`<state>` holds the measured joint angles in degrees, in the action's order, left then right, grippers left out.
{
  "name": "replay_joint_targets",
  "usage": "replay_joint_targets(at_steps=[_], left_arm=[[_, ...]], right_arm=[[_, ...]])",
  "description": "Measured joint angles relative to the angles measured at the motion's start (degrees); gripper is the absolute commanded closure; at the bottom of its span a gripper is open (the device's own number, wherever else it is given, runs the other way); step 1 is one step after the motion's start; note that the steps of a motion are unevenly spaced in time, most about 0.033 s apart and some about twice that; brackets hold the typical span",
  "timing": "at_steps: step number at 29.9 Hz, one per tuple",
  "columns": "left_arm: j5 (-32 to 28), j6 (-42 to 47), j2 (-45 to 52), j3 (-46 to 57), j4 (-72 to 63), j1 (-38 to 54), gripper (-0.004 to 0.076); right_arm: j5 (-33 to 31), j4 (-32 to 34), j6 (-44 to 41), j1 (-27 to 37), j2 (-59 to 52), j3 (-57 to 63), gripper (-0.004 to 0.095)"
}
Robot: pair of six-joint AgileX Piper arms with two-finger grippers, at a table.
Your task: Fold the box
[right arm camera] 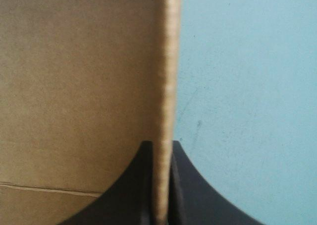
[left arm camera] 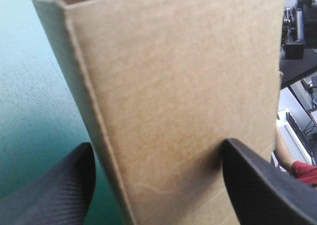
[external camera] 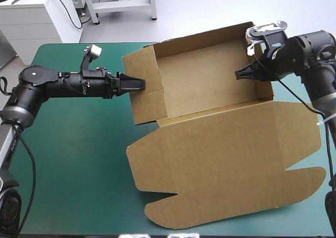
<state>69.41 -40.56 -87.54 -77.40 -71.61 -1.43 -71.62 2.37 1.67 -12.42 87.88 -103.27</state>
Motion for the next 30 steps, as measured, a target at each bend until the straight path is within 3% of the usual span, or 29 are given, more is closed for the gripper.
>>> replay_joint_targets(at_steps=[10, 14, 20, 30], left_arm=[[-1.18, 1.18, 0.00, -0.04, -3.41, 0.00, 0.0308], [-6.87, 2.52, 0.32, -0.04, -0.92, -1.34, 0.0321], [-17.60, 6.80, 1.52, -0.86, 7.20, -8.35, 0.0321], [-31.05, 20.36, 1.68, -1.06, 24.98, -17.04, 0.0321]], right_arm=[[0.47, 0.00, -3.74, 0.00, 0.00, 0.00, 0.0912], [0.90, 1.56, -5.23, -0.85, 0.00, 0.00, 0.0905], [1.37, 10.96, -10.62, -7.75, 0.00, 0.00, 0.0905], [1.01, 18.18, -15.29, -13.93, 0.00, 0.00, 0.0905]])
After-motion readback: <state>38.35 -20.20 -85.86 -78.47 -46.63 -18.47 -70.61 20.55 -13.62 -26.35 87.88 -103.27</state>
